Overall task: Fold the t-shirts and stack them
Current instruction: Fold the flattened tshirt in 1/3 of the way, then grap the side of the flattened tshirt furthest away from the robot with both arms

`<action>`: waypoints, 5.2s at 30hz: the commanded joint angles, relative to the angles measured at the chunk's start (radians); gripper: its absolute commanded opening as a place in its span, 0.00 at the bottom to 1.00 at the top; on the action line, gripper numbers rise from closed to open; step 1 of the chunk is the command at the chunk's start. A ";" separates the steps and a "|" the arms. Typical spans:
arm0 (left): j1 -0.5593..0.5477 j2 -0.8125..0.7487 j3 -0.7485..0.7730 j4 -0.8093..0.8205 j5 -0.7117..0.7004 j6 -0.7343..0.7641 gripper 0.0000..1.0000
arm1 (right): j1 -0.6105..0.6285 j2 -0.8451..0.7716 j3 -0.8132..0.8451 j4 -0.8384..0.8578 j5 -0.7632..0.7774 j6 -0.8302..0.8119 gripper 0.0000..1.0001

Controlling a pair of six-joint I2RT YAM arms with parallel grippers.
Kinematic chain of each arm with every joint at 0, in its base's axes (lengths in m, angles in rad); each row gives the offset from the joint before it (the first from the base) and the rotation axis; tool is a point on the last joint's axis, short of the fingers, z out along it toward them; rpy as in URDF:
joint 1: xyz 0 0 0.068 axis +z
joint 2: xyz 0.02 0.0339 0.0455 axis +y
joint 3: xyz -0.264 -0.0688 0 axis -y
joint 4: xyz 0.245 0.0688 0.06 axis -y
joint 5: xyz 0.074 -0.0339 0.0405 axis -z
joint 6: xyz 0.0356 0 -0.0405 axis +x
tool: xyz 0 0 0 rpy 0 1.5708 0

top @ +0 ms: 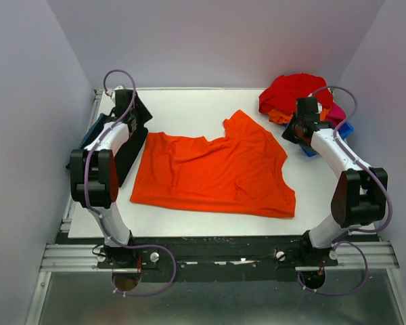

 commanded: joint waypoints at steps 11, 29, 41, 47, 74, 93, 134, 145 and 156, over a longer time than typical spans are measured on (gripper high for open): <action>-0.127 0.199 0.215 -0.211 -0.080 0.049 0.62 | 0.029 -0.042 -0.090 0.141 -0.122 0.005 0.07; -0.125 0.388 0.387 -0.408 -0.162 0.101 0.61 | 0.029 -0.041 -0.064 0.130 -0.143 0.002 0.08; -0.125 0.420 0.413 -0.437 -0.133 0.126 0.22 | 0.075 0.262 0.296 0.000 -0.157 -0.087 0.30; -0.127 0.368 0.350 -0.363 -0.107 0.132 0.06 | 0.083 0.508 0.609 -0.155 -0.093 -0.133 0.34; -0.102 0.146 0.212 -0.273 -0.116 0.129 0.00 | 0.114 1.058 1.267 -0.302 -0.266 -0.117 0.44; -0.090 0.121 0.186 -0.257 -0.085 0.137 0.00 | 0.115 0.964 1.171 -0.295 -0.130 -0.173 0.01; -0.094 0.193 0.275 -0.251 -0.137 0.198 0.00 | 0.066 0.429 0.680 -0.226 -0.218 -0.277 0.01; -0.116 -0.020 0.019 -0.110 -0.242 0.235 0.00 | 0.066 0.225 0.405 -0.204 -0.315 -0.219 0.01; -0.159 -0.169 -0.214 -0.033 -0.370 0.197 0.00 | 0.066 -0.010 0.050 -0.115 -0.326 -0.147 0.01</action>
